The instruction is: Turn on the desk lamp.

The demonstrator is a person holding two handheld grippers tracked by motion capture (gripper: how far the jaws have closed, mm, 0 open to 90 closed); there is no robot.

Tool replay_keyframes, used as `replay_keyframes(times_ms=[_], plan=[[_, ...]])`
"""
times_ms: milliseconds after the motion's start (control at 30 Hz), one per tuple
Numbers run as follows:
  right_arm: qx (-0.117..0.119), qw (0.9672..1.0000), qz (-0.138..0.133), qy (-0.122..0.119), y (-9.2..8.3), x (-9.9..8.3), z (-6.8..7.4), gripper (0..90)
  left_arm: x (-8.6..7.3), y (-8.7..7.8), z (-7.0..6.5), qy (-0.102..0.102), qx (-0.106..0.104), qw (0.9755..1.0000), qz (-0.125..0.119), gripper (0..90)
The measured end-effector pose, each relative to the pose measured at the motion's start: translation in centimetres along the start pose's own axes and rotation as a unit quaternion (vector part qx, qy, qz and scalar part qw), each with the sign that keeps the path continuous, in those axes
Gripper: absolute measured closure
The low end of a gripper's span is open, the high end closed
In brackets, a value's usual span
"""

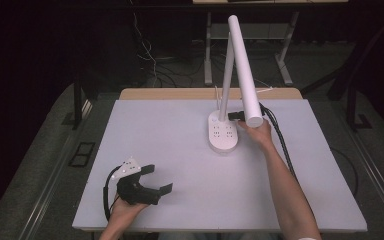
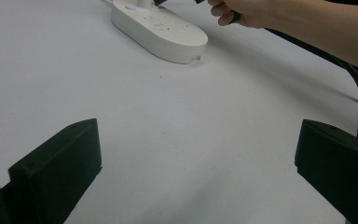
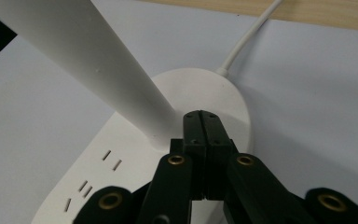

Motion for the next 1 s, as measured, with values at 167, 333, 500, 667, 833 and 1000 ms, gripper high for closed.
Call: replay_keyframes(times_ms=[167,333,500,667,833,1000], plan=[[0.003,1.0000,-0.001,0.005,-0.11,-0.23,-0.09,89.9,0.07,0.02,0.01,-0.001,0.003,1.0000,-0.001,0.0],[-0.001,1.0000,-0.003,0.003,-0.06,-0.25,-0.08,90.0,0.09,0.00,0.02,0.000,0.004,1.0000,-0.002,0.0],[-0.005,0.9999,-0.009,0.006,-0.05,-0.37,-0.27,90.0,0.12,0.01,0.06,-0.001,0.004,1.0000,-0.003,0.0],[0.012,0.9996,-0.013,0.021,-0.05,-0.42,-0.02,89.8,0.03,0.04,0.14,-0.002,0.004,1.0000,-0.001,0.0],[0.019,0.9994,-0.016,0.022,0.29,-0.26,0.40,89.7,0.05,-0.01,0.20,-0.002,0.006,1.0000,-0.001,0.0],[0.005,0.9998,-0.013,0.014,0.34,-0.21,0.55,89.7,0.06,-0.06,0.19,-0.003,0.006,1.0000,-0.003,0.0]])
Point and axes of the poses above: each handheld gripper's, and its own axes: y roughly forward along the jaws, x roughly out of its top, z roughly to its left, the point moved 9 cm from there along y, roughly forward along the jaws, and after that the axes turned 7 degrees about x, right-handed, at the moved point
